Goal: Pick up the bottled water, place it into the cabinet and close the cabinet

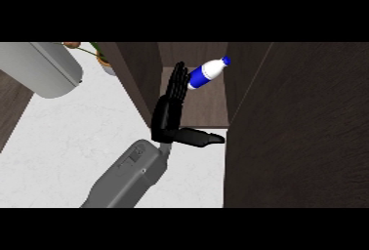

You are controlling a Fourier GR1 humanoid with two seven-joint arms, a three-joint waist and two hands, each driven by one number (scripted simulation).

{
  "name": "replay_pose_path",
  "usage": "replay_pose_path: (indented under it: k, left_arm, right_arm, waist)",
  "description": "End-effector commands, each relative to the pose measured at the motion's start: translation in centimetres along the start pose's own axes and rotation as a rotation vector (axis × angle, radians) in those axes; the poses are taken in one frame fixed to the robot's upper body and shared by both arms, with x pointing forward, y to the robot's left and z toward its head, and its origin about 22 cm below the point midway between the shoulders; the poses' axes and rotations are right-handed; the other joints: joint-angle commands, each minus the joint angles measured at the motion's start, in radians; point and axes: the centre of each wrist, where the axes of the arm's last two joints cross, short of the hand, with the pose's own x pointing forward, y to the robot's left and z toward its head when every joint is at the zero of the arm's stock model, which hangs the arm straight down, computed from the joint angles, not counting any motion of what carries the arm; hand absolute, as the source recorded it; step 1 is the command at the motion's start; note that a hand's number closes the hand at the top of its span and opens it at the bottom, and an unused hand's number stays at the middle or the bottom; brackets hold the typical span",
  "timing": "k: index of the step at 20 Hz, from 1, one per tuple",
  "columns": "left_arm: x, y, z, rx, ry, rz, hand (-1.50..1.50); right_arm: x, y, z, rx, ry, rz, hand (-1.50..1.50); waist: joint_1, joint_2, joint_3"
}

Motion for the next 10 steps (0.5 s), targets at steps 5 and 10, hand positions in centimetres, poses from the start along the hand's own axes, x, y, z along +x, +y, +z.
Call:
replay_pose_path:
  k: [5,10]
  left_arm:
    - [2.1,0.5,5.8,-0.063,-0.003,0.064,1.5]
    - [4.0,1.8,8.0,-0.038,0.058,0.089,1.5]
  right_arm:
    - [4.1,1.0,-0.4,0.147,-0.02,0.11,-1.5]
    - [3.5,0.3,-0.3,0.33,0.069,0.169,1.5]
  waist:
    - [0.003,0.0,0.0]
    - [0.001,-0.002,0.0]
